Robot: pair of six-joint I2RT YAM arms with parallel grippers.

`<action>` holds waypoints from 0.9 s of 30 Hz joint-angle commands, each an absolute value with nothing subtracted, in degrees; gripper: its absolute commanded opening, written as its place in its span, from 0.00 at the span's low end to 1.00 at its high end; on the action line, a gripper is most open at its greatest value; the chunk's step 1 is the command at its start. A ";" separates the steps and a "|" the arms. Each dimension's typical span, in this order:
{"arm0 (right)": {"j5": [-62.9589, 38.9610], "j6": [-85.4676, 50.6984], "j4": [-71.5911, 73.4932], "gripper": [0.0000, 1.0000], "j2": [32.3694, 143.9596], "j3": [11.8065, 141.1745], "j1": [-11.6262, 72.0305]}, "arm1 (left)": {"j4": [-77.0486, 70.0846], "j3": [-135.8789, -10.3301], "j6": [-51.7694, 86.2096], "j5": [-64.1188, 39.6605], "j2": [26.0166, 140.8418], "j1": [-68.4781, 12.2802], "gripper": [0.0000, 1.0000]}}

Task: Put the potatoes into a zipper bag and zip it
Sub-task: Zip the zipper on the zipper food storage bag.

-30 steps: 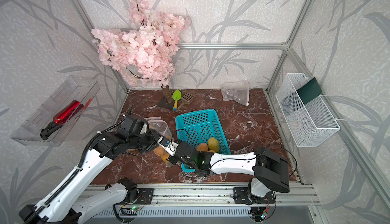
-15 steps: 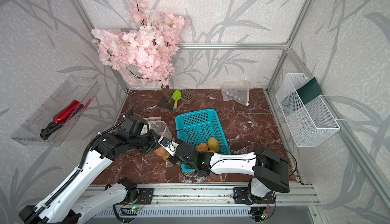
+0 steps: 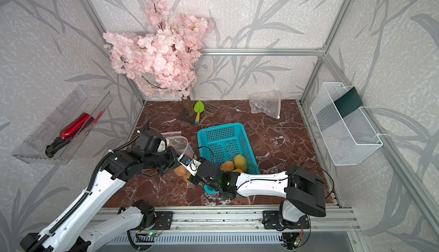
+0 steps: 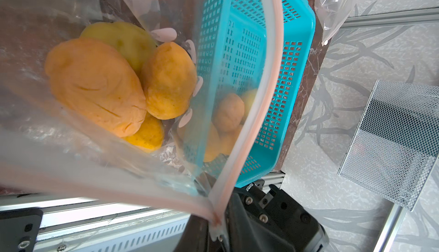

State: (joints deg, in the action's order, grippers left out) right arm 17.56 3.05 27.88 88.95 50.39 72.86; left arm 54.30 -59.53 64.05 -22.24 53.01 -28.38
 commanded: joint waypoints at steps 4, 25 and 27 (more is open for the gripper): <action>19.79 2.72 29.84 0.00 88.83 51.85 72.99 | 57.88 -61.17 63.68 -22.59 52.38 -28.50 0.13; 14.24 4.06 35.72 0.00 80.93 42.71 73.88 | 62.88 -70.45 57.33 -13.70 62.16 -27.33 0.02; 14.17 3.96 36.27 0.00 80.18 41.90 74.07 | 63.26 -71.04 57.08 -12.81 62.90 -27.08 0.02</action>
State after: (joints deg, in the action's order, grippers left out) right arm 14.96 3.40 33.58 83.55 43.40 73.14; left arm 61.54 -69.08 58.85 -21.54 62.08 -28.71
